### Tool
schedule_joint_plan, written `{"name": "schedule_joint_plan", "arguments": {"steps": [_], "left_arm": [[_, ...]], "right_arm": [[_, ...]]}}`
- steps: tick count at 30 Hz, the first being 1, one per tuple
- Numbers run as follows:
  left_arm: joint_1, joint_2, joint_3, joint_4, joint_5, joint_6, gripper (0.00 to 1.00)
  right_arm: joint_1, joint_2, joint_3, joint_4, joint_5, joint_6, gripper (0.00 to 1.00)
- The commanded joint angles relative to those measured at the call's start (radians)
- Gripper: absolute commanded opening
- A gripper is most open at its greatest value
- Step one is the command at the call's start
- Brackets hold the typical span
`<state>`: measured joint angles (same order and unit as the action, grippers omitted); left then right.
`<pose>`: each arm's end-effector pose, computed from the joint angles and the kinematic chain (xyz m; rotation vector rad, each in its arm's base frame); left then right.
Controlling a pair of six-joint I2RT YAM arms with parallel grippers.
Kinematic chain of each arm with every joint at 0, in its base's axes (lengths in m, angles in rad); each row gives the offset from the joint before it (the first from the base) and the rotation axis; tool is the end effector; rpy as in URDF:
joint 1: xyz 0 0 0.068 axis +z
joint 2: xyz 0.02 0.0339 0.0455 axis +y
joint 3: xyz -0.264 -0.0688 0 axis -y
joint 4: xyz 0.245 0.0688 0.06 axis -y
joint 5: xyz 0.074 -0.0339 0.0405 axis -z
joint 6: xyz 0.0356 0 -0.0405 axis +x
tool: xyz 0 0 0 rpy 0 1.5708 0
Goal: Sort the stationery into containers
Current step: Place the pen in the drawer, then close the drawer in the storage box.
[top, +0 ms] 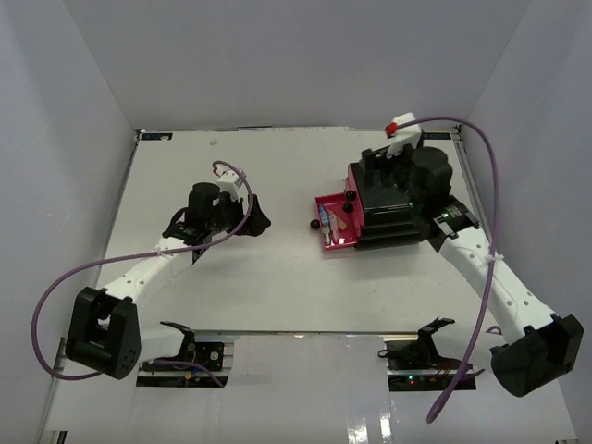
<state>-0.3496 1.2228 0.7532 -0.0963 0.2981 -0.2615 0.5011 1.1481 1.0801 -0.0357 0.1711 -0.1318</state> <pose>0.2471 -0.1012 0.2464 0.2754 2.1673 -0.6717 0.2386 0.1238 0.3862 -0.3970 1.6270 0.1356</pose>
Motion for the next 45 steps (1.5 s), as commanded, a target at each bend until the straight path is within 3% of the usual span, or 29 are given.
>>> {"name": "schedule_joint_plan", "arguments": {"steps": [1,3,8,11,16,28,35,45], "left_arm": [[0.0,0.067,0.052,0.069,0.136,-0.041,0.88],[-0.011,0.104,0.078,0.082,0.148,-0.057,0.85],[-0.075,0.265,0.149,0.142,0.138,-0.059,0.81],[-0.126,0.355,0.17,0.188,0.118,-0.016,0.78],[-0.17,0.472,0.212,0.259,0.105,0.047,0.77],[-0.192,0.647,0.228,0.481,0.243,0.245,0.73],[-0.221,0.74,0.29,0.515,0.283,0.321,0.69],[-0.255,0.782,0.36,0.538,0.294,0.338,0.5]], "right_arm": [[-0.175,-0.042,0.029,-0.119,-0.096,0.107,0.93],[-0.31,-0.03,0.047,-0.166,-0.235,0.159,0.94],[-0.56,0.013,0.023,-0.179,-0.412,0.259,0.96],[-0.607,0.053,0.023,-0.181,-0.461,0.285,0.97],[-0.616,0.108,0.018,-0.181,-0.531,0.307,0.96],[-0.618,0.162,-0.009,-0.174,-0.633,0.307,0.95],[-0.618,0.163,-0.028,-0.159,-0.68,0.314,0.93],[-0.618,0.176,-0.051,-0.148,-0.697,0.311,0.88]]}}
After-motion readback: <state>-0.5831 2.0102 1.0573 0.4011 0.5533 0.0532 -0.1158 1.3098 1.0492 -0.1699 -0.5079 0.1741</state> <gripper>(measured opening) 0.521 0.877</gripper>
